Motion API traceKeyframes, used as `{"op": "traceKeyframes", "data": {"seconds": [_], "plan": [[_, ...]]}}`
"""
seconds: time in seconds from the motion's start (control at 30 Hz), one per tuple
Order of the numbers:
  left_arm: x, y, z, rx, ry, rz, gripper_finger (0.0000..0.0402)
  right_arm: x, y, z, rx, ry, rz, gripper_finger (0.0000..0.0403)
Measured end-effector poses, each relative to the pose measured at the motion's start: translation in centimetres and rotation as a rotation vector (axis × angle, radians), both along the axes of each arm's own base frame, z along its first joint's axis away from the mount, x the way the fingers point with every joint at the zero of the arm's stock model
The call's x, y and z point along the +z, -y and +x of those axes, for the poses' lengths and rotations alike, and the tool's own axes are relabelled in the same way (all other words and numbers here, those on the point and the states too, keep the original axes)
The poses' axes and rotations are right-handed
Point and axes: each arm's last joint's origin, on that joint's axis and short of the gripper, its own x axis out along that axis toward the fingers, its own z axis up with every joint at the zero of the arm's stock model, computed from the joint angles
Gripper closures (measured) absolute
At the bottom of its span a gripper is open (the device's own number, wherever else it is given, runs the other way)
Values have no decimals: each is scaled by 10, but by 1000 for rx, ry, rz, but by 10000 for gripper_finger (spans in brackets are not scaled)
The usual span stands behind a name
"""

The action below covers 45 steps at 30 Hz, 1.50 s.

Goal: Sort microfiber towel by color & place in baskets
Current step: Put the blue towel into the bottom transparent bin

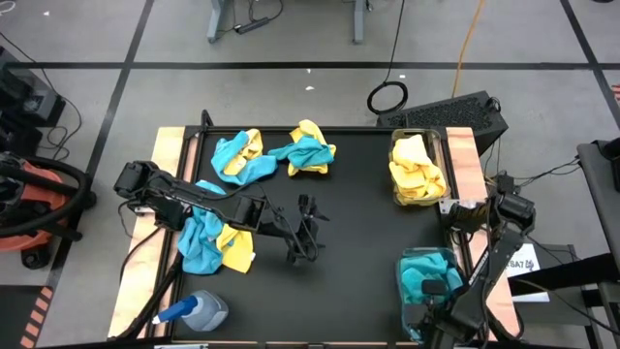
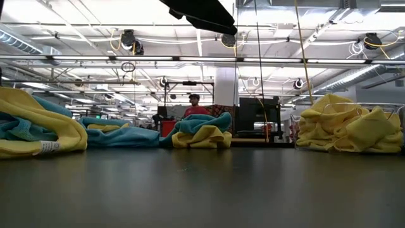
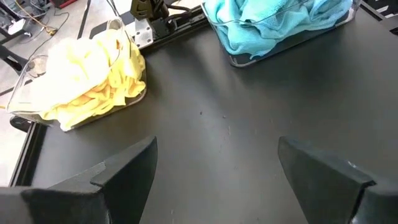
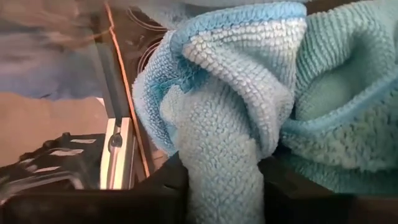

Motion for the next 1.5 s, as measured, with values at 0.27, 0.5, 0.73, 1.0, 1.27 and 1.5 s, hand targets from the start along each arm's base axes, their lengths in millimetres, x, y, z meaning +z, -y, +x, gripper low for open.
{"op": "traceKeyframes", "data": {"seconds": [0.27,0.5,0.73,1.0,1.27,1.5], "plan": [[0,0,0,0,-3,2,64,29,11,-6,-84,24,68,219],[0,-1,0,3,-3,2,64,59,23,-12,-178,64,175,185],[-1,-6,1,15,-6,3,64,66,26,-13,-184,108,186,183],[-1,-6,1,15,-7,3,64,65,29,-12,-172,156,144,167],[0,-5,1,2,2,-10,64,65,30,-13,-174,156,130,95],[4,-2,3,-57,38,-55,64,68,32,-14,-171,154,137,72]]}}
